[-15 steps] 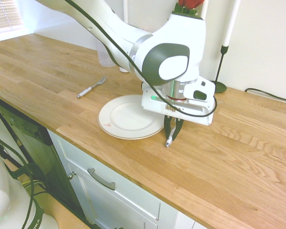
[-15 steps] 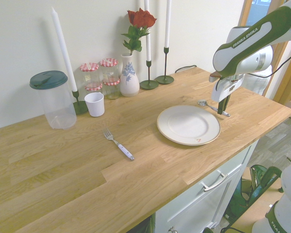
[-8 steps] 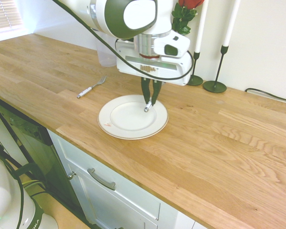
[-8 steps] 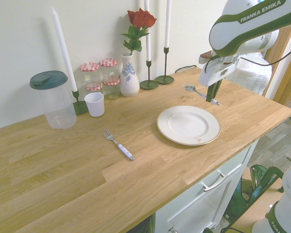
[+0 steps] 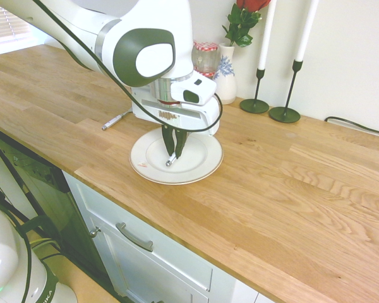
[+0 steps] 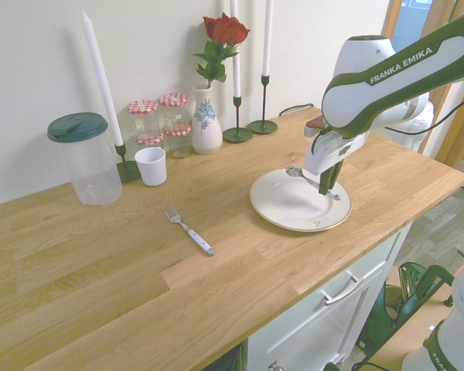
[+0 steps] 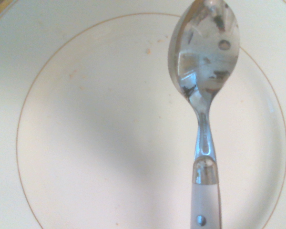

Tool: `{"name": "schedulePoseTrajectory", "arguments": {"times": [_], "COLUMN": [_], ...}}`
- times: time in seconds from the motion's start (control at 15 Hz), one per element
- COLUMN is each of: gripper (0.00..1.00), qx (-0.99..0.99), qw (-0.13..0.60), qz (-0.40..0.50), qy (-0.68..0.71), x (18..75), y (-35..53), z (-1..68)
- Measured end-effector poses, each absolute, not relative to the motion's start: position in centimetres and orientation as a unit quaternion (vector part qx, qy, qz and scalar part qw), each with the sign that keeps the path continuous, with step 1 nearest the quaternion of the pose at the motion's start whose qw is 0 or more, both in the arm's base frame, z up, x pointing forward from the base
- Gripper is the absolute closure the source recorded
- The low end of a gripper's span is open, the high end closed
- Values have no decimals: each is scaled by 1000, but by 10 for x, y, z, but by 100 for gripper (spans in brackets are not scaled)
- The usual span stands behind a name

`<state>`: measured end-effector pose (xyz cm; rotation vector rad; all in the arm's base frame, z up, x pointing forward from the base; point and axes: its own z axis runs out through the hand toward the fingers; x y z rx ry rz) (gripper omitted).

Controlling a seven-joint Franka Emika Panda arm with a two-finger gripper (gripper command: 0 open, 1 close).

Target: Put the spoon into the plate

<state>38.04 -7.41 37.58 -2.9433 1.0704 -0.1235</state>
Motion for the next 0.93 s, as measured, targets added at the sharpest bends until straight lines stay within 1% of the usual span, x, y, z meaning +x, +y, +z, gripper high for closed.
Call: {"name": "schedulePoseTrajectory", "arguments": {"times": [0.07,0.33,0.93], "gripper": [0,0,0], "qx": [-939,-941,-941], "qw": [2,-5,-6], "qz": [-39,-26,-31], "qy": [340,338,336], "x": [380,374,374], "y": [-71,-60,-58], "z": [375,363,365]}}
